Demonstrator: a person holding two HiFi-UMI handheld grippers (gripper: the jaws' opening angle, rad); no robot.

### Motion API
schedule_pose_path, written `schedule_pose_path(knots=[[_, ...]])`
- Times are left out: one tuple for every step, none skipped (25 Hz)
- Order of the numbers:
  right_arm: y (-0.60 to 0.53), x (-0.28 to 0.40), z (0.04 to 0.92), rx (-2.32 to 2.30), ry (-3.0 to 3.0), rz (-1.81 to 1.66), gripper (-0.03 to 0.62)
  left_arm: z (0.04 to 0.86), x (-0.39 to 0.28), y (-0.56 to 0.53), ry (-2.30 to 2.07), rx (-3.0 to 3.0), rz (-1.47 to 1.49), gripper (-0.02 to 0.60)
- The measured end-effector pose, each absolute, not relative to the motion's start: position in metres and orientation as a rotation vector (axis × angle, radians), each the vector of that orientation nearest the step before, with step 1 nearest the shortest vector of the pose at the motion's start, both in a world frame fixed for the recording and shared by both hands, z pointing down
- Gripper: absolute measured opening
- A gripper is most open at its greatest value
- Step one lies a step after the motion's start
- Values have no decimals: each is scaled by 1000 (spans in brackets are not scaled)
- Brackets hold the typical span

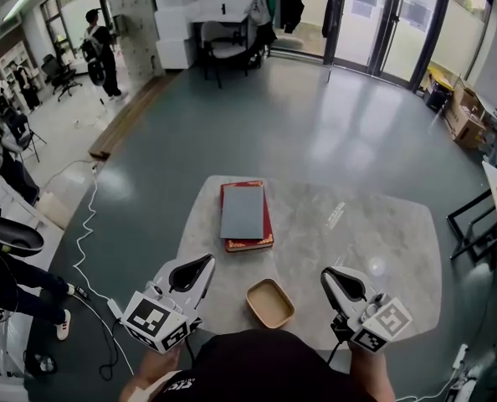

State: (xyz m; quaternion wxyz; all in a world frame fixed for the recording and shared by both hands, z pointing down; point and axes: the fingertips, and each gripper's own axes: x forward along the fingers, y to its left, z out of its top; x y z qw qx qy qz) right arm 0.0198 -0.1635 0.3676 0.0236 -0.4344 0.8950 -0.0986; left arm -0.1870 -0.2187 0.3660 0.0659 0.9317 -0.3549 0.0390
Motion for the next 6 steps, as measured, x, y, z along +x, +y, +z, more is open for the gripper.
schedule_pose_path(knots=[[-163,20,367,-1343,2771,-304,18,366,-185,-219,-1066,2813,114,3],[-164,20,367,-1342,2771,-303,18,366,-183,-219,-1061,2817,110,3],[-164,21,367,-1342,2769,-303,18,366,-181,-219,-1056,2821,107,3],[-165,21,367,-1343,2767,-304,18,365,-178,-220,-1051,2825,105,3],[-165,22,367,-1343,2765,-306,18,364,-176,-220,-1046,2828,104,3],[-166,22,366,-1344,2762,-309,18,362,-174,-221,-1041,2831,102,3]])
